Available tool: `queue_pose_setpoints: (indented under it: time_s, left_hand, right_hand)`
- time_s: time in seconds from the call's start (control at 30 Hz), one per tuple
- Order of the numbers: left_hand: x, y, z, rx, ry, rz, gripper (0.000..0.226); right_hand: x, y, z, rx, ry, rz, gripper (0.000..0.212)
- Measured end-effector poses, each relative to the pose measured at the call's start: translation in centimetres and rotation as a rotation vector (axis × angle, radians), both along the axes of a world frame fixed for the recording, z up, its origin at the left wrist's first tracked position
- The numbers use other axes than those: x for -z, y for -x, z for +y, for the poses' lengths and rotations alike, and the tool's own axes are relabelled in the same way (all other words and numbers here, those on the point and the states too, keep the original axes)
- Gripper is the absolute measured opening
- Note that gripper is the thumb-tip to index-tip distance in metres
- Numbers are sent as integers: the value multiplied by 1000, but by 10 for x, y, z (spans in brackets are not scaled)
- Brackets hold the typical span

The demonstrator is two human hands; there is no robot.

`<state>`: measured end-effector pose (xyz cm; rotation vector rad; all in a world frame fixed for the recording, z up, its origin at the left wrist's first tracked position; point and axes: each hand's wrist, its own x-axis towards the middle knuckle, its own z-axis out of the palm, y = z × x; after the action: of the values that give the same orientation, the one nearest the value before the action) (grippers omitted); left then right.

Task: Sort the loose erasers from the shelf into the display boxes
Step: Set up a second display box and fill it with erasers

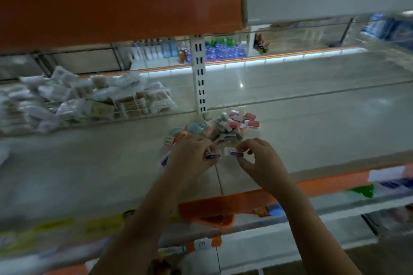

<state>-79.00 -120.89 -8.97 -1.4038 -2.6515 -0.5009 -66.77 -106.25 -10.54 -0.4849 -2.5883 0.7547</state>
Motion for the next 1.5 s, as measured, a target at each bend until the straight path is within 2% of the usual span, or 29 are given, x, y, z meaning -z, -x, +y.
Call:
queue_pose_setpoints:
  time_s: [0.23, 0.33, 0.4, 0.53, 0.73, 1.03, 1.3, 1.5]
  left_hand:
    - [-17, -4, -85, -228, -79, -145, 33]
    - [-26, -8, -132, -324, -124, -160, 24]
    - [-30, -8, -165, -398, -146, -165, 21]
    - [-39, -7, -235, -540, -106, -170, 24]
    - [-40, -13, -353, -670, -138, -138, 24]
    - [-30, 3, -481, -685, -159, -135, 27]
    - [-18, 59, -520, -700, -225, -153, 22]
    - [-23, 115, -535, -678, -240, -93, 20]
  right_hand:
    - [-10, 35, -61, -245, -27, 2, 24]
    - [-15, 55, -102, -323, -67, 12, 29]
    - [-18, 68, -132, -402, -68, 35, 24]
    - [-19, 87, -198, -552, -90, 51, 19]
    - [-20, 109, -312, -688, -100, 41, 22]
    - [-13, 144, -442, -730, -125, -57, 27]
    - [-16, 203, -480, -693, -116, -14, 21]
    - [-14, 267, -492, -725, -219, -50, 20]
